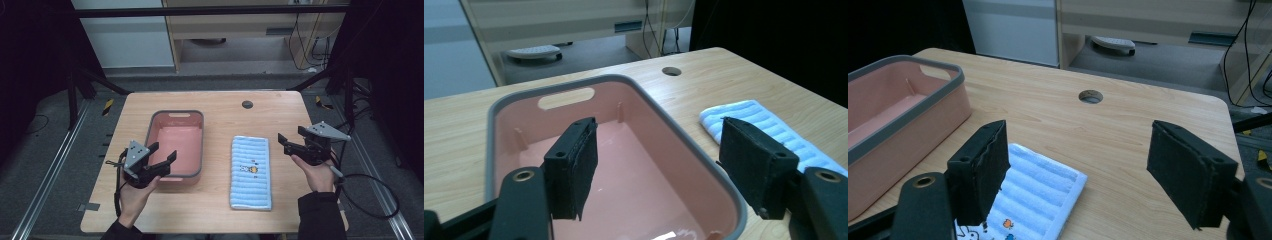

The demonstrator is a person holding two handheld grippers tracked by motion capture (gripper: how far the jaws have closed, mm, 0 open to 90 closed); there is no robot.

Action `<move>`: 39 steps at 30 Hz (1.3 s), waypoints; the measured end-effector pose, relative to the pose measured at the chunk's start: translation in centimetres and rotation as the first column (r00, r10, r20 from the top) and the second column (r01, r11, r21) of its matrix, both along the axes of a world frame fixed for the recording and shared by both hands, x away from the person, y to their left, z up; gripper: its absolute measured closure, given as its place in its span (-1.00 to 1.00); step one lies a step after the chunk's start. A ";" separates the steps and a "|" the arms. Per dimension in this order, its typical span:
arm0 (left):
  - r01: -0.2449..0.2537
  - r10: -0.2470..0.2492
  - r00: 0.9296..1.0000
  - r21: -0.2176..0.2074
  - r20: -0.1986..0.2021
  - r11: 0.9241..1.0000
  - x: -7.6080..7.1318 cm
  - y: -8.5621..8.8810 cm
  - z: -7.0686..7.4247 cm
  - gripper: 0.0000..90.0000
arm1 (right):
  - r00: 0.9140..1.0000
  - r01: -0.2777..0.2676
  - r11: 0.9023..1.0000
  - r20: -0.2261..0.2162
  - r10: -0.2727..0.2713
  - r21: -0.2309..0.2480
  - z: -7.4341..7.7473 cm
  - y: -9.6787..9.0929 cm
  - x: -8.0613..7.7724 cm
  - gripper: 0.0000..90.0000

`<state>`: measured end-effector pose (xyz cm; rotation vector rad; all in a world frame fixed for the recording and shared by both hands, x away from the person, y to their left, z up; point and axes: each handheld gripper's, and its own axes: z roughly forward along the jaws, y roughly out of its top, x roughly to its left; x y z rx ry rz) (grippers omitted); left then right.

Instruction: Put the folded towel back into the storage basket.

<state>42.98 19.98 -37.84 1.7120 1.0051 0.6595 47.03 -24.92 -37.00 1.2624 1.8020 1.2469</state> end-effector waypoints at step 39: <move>0.181 -0.175 0.981 0.074 -0.080 0.981 0.1 -10.7 -3.9 -0.12 | 0.996 -0.016 0.999 -0.090 0.011 -0.051 -3.5 0.8 3.7 -0.22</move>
